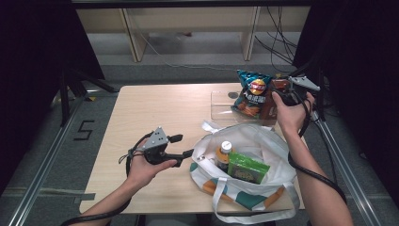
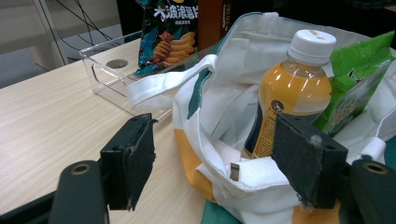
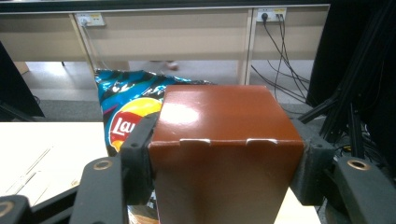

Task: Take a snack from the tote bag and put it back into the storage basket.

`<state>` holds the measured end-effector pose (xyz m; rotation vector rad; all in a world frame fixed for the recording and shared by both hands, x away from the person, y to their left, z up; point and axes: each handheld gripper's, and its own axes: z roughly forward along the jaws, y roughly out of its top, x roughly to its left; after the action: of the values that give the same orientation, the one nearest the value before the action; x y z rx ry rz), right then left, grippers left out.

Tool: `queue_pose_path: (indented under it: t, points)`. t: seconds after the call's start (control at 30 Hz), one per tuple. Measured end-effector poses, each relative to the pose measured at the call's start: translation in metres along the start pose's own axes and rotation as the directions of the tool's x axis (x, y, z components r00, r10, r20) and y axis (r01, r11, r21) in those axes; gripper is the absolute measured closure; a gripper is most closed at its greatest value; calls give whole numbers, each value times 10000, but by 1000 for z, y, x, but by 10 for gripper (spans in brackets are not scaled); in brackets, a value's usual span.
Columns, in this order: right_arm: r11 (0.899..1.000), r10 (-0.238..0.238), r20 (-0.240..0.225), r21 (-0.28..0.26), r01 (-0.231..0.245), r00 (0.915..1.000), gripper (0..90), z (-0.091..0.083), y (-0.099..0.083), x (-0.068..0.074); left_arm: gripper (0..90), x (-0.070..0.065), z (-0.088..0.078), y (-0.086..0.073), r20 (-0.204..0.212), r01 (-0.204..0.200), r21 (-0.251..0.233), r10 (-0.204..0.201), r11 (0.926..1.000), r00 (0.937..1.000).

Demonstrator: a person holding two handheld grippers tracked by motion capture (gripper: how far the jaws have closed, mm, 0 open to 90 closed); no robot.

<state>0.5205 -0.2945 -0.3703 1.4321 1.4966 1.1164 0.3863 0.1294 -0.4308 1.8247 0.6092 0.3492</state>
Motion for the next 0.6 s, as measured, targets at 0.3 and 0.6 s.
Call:
queue_pose_path:
  t: [0.3, 0.6]
  points:
    - [9999, 1, 20, 114, -1, 10000, 385, 3, -6, 0, 294, 0, 0, 0, -7, -30, 23, 30, 10000, 10000]
    - [9996, -47, -108, 293, 50, 9999, 385, 5, -13, -2, 294, -1, 0, 0, 16, -19, 34, 19, 10000, 10000]
